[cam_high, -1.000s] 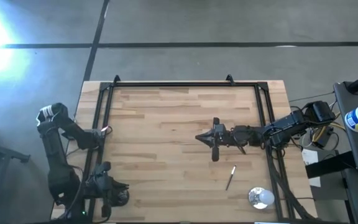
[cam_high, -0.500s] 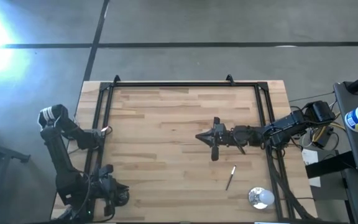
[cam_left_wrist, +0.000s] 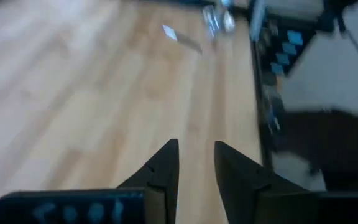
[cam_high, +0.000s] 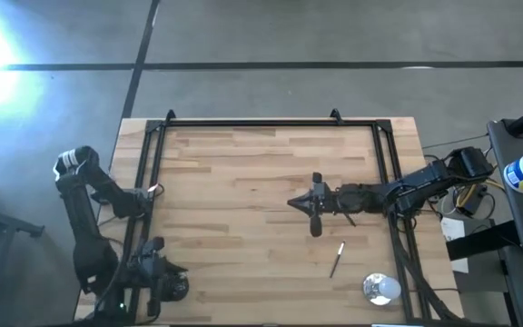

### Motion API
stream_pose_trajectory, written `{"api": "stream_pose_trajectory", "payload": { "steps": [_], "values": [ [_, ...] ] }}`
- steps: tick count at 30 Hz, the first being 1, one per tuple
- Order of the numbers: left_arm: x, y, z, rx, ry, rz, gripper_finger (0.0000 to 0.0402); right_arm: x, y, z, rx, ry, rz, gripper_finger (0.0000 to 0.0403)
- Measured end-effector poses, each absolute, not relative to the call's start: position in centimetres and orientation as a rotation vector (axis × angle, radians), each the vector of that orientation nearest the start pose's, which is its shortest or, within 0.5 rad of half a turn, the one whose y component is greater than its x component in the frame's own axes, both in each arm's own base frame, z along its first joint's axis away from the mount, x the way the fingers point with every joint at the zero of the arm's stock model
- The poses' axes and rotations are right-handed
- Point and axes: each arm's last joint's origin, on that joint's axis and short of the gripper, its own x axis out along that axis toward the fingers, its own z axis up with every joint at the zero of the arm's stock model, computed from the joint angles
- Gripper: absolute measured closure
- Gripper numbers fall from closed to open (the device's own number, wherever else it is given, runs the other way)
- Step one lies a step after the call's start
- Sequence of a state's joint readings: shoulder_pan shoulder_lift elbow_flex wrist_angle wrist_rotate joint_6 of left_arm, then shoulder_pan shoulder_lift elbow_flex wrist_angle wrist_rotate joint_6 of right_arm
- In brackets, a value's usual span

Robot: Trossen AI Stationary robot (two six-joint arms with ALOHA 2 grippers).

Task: Pick & Place Makeup Brushes
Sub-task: Put the black eyeshadow brush into the makeup holder

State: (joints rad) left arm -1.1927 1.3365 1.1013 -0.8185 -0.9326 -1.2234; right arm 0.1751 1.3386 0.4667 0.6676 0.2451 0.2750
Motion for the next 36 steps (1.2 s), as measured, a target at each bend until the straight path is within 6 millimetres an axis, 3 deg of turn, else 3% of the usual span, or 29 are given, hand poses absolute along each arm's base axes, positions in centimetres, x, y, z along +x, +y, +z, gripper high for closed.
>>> {"api": "stream_pose_trajectory", "payload": {
  "steps": [6,10,16,20,23,30,36],
  "values": [
    [14.6,-19.7,28.3,-0.217,0.505,0.188,0.0352,22.7,4.6,19.6,0.164,0.504,-0.075,0.0394],
    [18.4,-18.0,26.6,-0.201,0.503,0.091,0.0394,20.2,5.3,19.8,0.122,0.692,-0.053,0.0394],
    [23.7,-13.6,23.4,-0.323,0.240,-0.238,0.0399,17.3,6.4,19.2,0.169,0.908,0.008,0.0391],
    [25.1,-9.8,21.2,-0.379,0.129,-0.222,0.0401,16.1,7.3,18.6,0.161,1.035,0.097,0.0365],
    [25.9,-8.2,19.9,-0.375,0.139,-0.160,0.0401,15.8,7.6,17.8,0.133,1.131,0.144,0.0334],
    [28.7,-7.6,18.1,-0.359,0.198,-0.083,0.0401,16.2,8.1,15.7,0.048,1.286,0.252,0.0274],
    [31.1,-8.0,17.3,-0.347,0.240,-0.063,0.0401,16.9,8.5,13.8,-0.057,1.363,0.292,0.0262]
  ]
}}
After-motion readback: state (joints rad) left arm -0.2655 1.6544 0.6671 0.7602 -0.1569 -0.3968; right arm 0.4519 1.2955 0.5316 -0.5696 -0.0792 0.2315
